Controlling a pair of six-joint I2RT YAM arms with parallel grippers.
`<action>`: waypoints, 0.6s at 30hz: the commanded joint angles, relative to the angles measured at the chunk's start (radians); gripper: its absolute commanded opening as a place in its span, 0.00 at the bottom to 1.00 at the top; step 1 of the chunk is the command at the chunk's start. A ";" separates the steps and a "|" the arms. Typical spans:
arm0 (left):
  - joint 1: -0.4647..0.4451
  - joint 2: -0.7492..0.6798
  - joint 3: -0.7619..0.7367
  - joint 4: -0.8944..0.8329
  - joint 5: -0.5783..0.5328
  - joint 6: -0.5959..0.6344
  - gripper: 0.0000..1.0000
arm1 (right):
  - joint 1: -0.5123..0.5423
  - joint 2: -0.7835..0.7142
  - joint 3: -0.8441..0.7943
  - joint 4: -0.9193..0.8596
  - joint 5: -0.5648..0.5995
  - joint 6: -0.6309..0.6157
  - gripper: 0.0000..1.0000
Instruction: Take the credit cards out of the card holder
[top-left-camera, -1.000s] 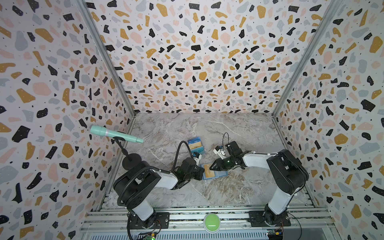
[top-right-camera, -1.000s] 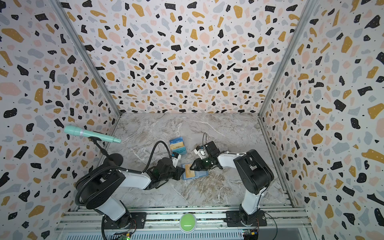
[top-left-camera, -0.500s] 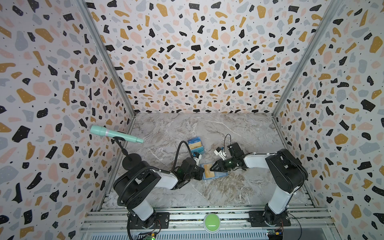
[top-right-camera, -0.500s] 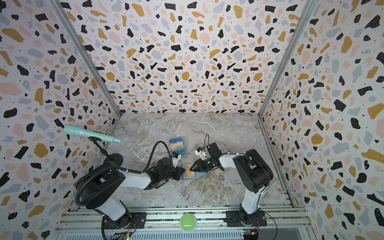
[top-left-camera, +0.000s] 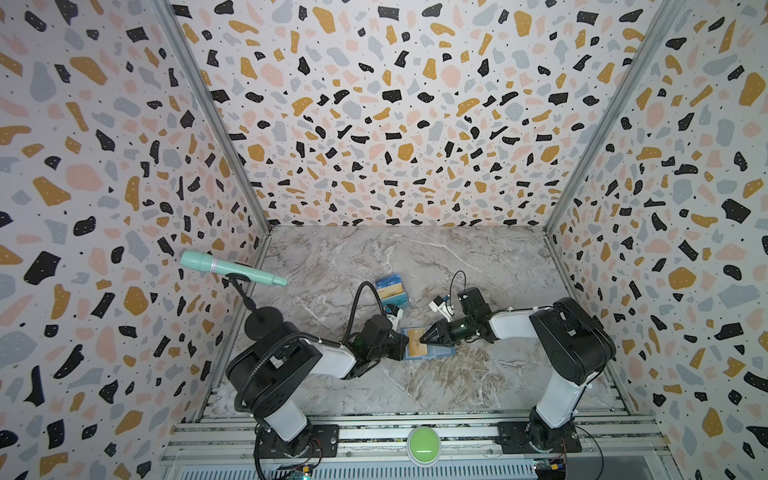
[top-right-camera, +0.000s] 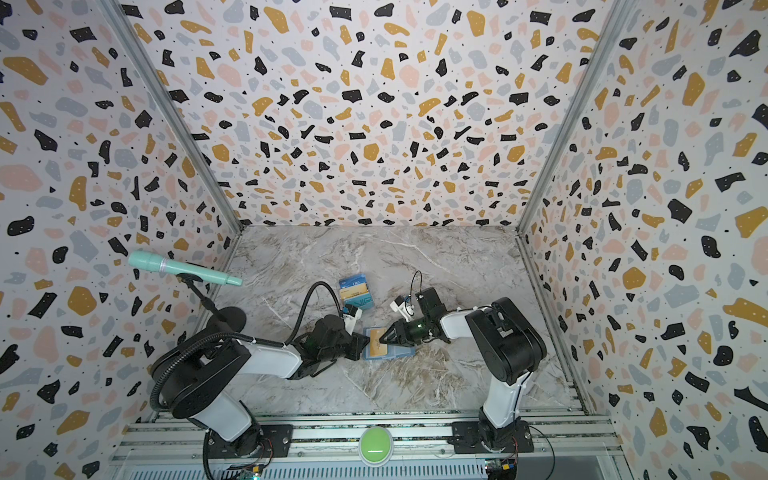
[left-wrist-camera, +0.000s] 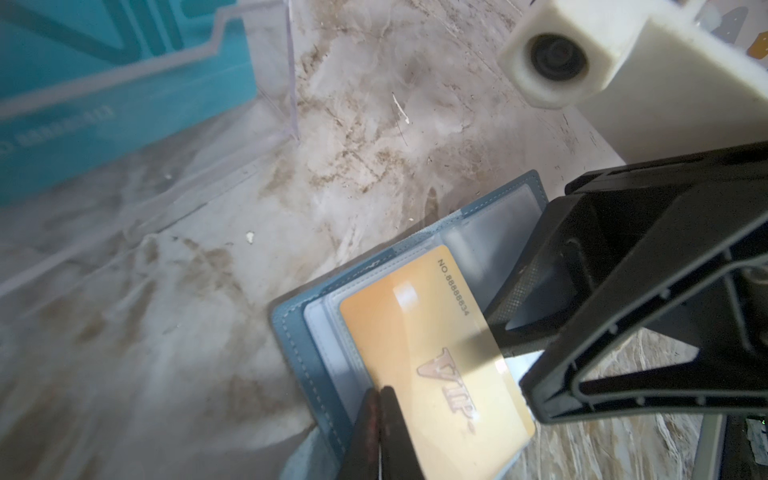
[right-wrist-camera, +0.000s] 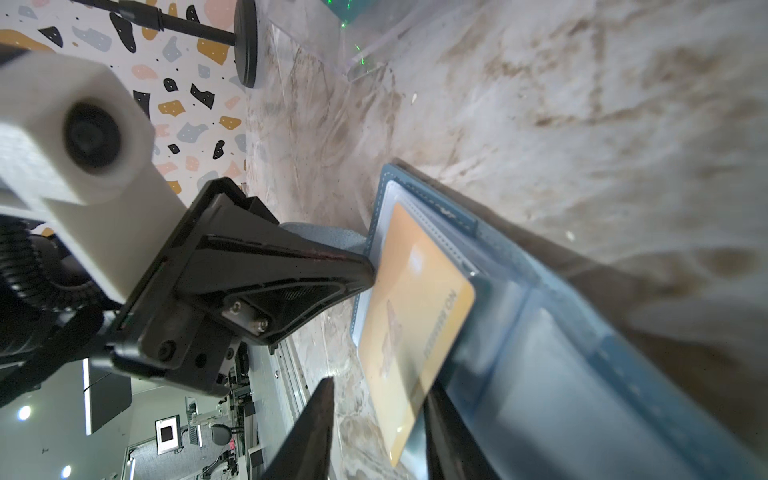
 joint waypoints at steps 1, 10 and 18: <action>0.002 0.008 -0.031 -0.093 0.001 0.002 0.07 | 0.003 0.009 -0.006 0.078 -0.042 0.040 0.36; 0.003 0.000 -0.033 -0.101 0.000 0.000 0.07 | 0.011 0.052 -0.009 0.091 -0.028 0.056 0.36; 0.002 0.000 -0.033 -0.099 0.002 0.003 0.07 | 0.028 0.082 0.023 0.068 -0.055 0.035 0.36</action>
